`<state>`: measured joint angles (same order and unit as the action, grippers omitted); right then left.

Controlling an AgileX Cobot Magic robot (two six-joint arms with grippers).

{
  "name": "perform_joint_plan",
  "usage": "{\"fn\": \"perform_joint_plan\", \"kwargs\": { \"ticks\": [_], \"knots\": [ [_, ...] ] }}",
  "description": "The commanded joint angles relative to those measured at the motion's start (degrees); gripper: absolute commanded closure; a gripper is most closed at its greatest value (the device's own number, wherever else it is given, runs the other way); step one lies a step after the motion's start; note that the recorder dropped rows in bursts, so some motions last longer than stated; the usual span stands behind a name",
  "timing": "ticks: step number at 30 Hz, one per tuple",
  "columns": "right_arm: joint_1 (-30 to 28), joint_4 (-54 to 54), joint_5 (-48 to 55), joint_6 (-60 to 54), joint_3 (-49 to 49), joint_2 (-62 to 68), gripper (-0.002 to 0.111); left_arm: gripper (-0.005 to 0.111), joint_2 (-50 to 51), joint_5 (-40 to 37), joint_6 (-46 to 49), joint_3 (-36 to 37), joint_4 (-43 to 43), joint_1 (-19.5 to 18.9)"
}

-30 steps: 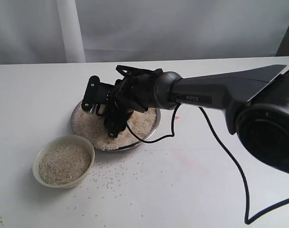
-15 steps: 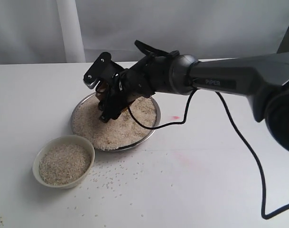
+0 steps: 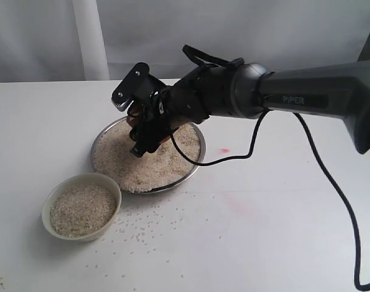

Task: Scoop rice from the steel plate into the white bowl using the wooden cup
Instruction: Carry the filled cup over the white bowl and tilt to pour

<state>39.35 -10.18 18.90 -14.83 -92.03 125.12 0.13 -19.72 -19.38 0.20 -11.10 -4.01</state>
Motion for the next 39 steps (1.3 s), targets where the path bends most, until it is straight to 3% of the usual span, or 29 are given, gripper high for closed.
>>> {"fn": "perform_joint_plan", "kwargs": {
  "ticks": [1, 8, 18, 24, 39],
  "knots": [
    [0.8, 0.3, 2.4, -4.1, 0.3, -3.0, 0.108, 0.107, -0.1, 0.4, -0.1, -0.2, -0.2, 0.0],
    [5.5, 0.6, 10.5, -18.1, 0.3, -7.7, 0.108, 0.107, -0.1, 0.4, -0.1, -0.2, -0.2, 0.0],
    [12.3, -0.5, 10.4, -36.3, 0.3, -7.5, 0.108, 0.107, -0.1, 0.4, -0.1, -0.2, -0.2, 0.0],
    [16.3, -15.6, 8.6, -37.0, 0.3, -5.7, 0.108, 0.107, -0.1, 0.4, -0.1, -0.2, -0.2, 0.0],
    [20.7, -38.3, 8.8, -34.8, 0.3, -2.7, 0.108, 0.107, -0.1, 0.4, -0.1, -0.2, -0.2, 0.0]
  ]
}}
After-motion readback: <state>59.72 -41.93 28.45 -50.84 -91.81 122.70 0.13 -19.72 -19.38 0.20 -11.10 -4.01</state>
